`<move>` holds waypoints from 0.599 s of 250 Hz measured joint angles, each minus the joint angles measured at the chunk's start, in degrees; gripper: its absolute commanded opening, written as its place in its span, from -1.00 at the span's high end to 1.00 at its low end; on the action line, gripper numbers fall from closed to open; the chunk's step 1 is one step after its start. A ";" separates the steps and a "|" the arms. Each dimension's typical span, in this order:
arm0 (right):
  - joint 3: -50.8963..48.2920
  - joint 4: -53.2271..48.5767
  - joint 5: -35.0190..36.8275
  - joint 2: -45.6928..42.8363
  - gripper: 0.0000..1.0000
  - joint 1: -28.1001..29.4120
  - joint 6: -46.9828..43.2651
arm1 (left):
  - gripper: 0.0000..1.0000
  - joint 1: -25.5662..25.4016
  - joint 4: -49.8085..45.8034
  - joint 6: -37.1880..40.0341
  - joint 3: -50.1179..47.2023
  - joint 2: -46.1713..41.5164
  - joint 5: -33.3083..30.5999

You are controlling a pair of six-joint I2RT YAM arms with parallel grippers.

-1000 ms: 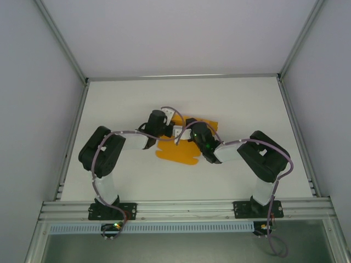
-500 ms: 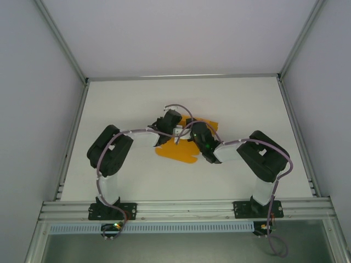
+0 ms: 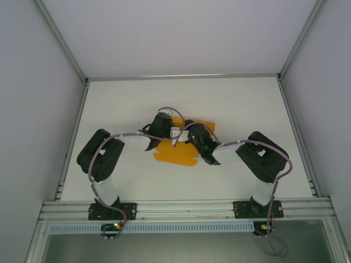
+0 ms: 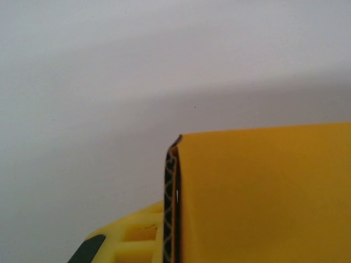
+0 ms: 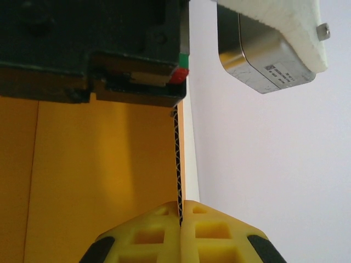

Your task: Assemble paper box

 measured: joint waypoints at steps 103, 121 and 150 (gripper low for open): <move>0.17 -0.20 -3.98 0.00 1.00 -2.21 1.46 | 1.00 -3.52 -19.02 -13.07 12.70 5.29 -11.06; 0.17 -0.26 -4.02 0.00 1.00 -2.19 1.16 | 0.48 -3.54 -17.40 -12.52 11.85 5.11 -10.82; 0.17 -0.81 -0.63 0.02 1.00 -0.61 -0.39 | 0.01 -2.91 -7.87 -9.86 5.46 2.93 -11.82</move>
